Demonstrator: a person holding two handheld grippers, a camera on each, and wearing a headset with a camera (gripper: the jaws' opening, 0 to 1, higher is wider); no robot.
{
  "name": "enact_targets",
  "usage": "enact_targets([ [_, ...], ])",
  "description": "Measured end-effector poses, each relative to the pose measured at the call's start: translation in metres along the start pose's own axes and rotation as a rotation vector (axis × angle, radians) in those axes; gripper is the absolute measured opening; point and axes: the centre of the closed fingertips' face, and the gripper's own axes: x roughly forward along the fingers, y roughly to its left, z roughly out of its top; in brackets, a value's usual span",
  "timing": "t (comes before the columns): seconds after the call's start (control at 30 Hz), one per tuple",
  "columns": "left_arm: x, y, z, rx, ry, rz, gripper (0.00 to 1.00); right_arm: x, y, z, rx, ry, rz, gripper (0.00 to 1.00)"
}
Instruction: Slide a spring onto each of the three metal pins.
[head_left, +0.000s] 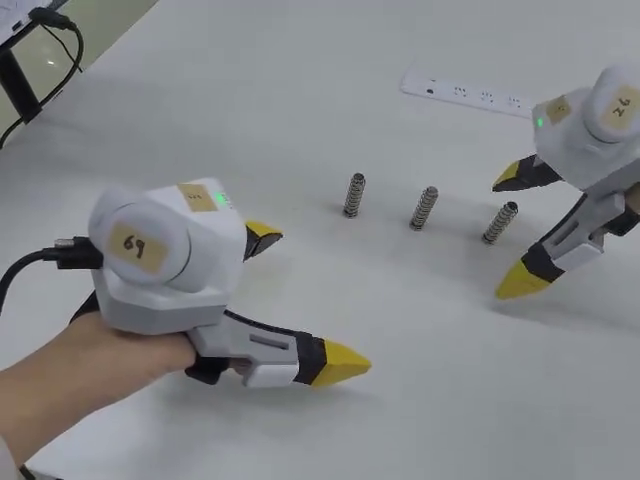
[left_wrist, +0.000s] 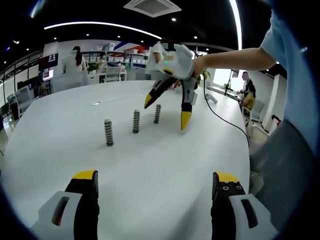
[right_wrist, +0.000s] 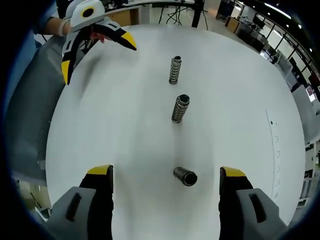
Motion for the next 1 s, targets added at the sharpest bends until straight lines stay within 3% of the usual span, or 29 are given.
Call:
enact_targets([
  [0.17, -0.001, 0.003, 0.002, 0.002, -0.002, 0.007, 0.92, -0.003, 0.003, 0.005, 0.054, -0.066, -0.028, 0.99],
  [0.4, -0.004, 0.007, 0.006, 0.005, -0.008, 0.018, 0.92, -0.011, 0.015, 0.015, 0.107, -0.155, -0.081, 1.0],
  [0.47, -0.006, 0.008, 0.008, 0.004, -0.013, 0.023, 0.92, -0.014, 0.023, 0.018, 0.138, -0.188, -0.075, 1.0],
  [0.73, -0.016, 0.01, 0.012, 0.018, -0.013, 0.037, 0.92, -0.029, 0.048, 0.016, 0.216, -0.276, -0.141, 1.0],
  [1.0, -0.026, 0.007, 0.017, 0.034, -0.019, 0.054, 0.92, -0.049, 0.076, 0.001, 0.3, -0.335, -0.202, 1.0],
])
